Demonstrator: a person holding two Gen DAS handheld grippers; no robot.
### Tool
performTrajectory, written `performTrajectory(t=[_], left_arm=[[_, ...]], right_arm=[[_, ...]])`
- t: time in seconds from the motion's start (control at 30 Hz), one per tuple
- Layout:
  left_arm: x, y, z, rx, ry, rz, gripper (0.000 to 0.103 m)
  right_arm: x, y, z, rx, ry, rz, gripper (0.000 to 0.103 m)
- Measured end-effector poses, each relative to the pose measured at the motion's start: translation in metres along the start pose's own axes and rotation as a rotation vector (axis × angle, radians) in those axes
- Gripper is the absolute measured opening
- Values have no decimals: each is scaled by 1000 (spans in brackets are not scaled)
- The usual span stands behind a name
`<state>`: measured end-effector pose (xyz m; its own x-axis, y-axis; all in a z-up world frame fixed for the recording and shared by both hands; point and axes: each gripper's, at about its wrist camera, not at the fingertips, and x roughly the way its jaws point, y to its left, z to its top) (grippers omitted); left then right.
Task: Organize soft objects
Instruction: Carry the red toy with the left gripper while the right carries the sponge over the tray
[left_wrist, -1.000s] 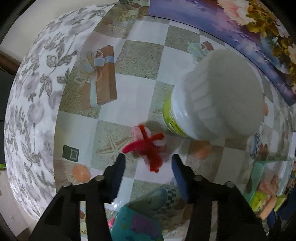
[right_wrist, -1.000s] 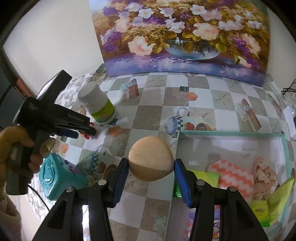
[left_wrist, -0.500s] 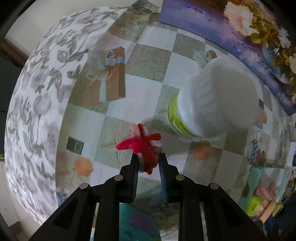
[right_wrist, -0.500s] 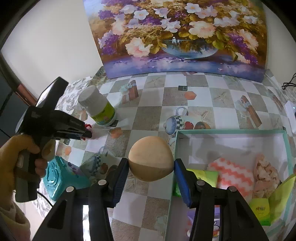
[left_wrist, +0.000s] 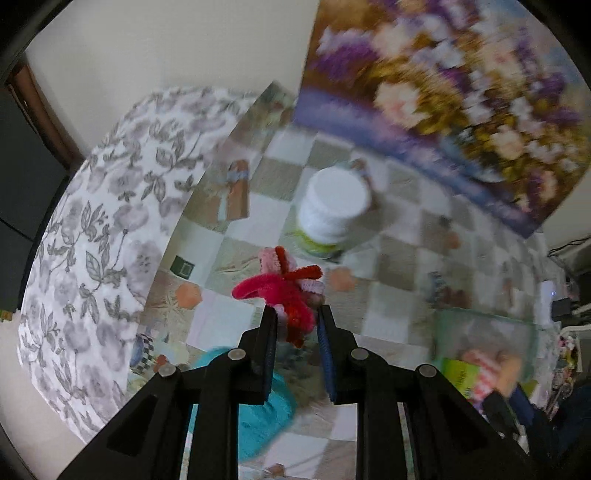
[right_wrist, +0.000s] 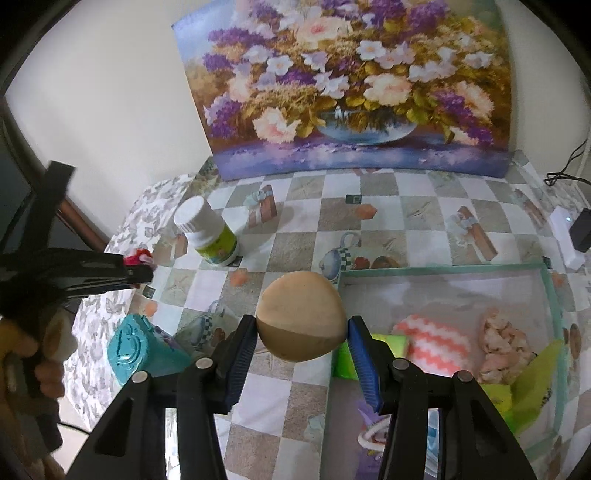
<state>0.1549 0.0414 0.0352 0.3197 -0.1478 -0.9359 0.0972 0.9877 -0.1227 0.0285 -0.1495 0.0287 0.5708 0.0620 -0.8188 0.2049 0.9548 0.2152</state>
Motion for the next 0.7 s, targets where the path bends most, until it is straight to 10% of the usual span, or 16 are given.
performTrajectory(t=[0.7], left_arm=[[-24,-128,-114,157,-82,-183,22]], right_arm=[[-57,-89,-29,155,-53,-134,53]])
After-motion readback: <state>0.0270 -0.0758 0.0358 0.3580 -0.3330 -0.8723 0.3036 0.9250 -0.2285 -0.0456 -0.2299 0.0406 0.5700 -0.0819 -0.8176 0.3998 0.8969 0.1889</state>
